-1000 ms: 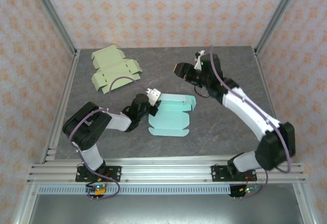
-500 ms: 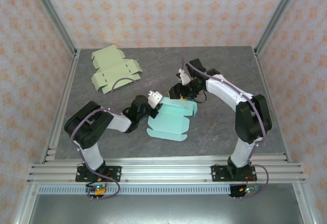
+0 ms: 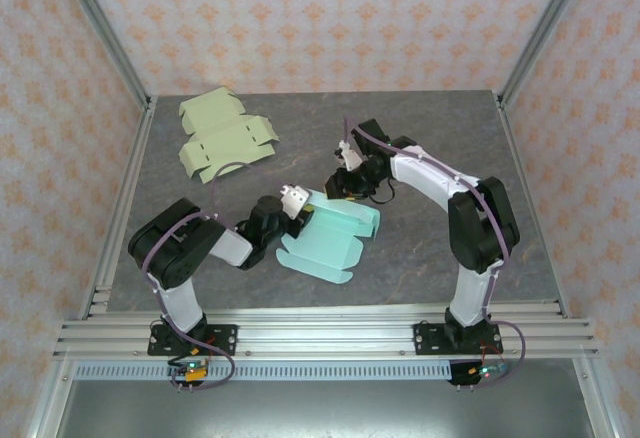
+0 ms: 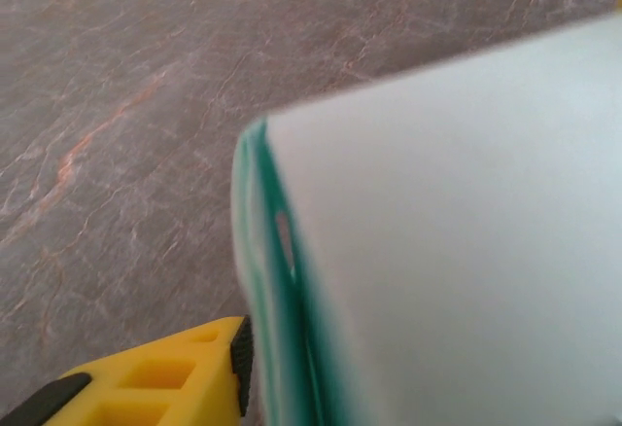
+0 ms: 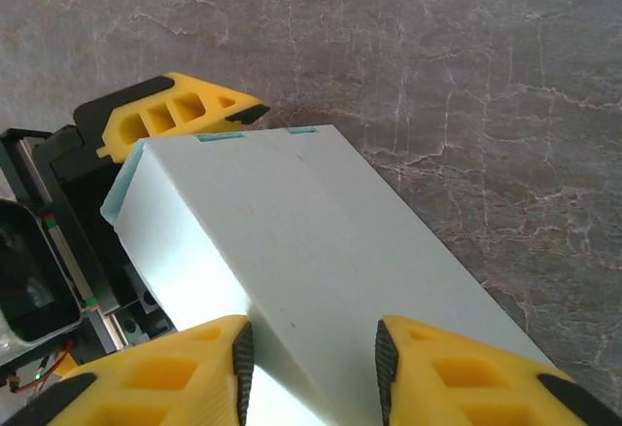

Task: Fold the paper box

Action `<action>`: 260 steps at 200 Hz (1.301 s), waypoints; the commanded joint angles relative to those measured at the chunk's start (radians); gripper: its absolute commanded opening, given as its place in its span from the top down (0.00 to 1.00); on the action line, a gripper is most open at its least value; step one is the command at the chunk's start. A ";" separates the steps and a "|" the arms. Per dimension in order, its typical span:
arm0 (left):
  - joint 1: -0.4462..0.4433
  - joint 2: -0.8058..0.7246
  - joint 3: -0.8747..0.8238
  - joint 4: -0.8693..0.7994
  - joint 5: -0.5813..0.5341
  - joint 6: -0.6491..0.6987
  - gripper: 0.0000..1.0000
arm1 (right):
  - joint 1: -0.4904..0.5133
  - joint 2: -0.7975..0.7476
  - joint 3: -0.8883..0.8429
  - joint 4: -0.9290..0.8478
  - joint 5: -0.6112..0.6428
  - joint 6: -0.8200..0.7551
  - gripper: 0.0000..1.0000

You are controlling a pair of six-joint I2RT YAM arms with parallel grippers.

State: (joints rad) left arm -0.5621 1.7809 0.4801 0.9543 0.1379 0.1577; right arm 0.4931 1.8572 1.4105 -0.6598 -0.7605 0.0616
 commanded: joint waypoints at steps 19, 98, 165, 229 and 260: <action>0.006 -0.059 -0.039 0.119 -0.077 0.014 0.79 | 0.005 -0.004 -0.049 -0.007 0.031 0.042 0.63; -0.045 0.049 0.032 0.196 -0.162 -0.121 0.92 | 0.036 -0.069 -0.122 0.130 0.017 0.159 0.62; -0.115 0.196 0.065 0.320 -0.288 -0.157 0.92 | 0.045 -0.052 -0.106 0.092 0.048 0.159 0.63; -0.156 0.167 0.020 0.357 -0.347 -0.079 0.64 | 0.045 -0.048 -0.106 0.102 0.081 0.198 0.65; -0.147 0.047 0.027 0.243 -0.334 -0.077 0.71 | 0.046 -0.046 -0.111 0.098 0.076 0.197 0.66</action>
State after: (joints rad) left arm -0.7052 1.9362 0.5022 1.2266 -0.1955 0.0547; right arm 0.5293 1.7981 1.3148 -0.5198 -0.7074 0.2432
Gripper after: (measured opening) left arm 0.345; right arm 0.343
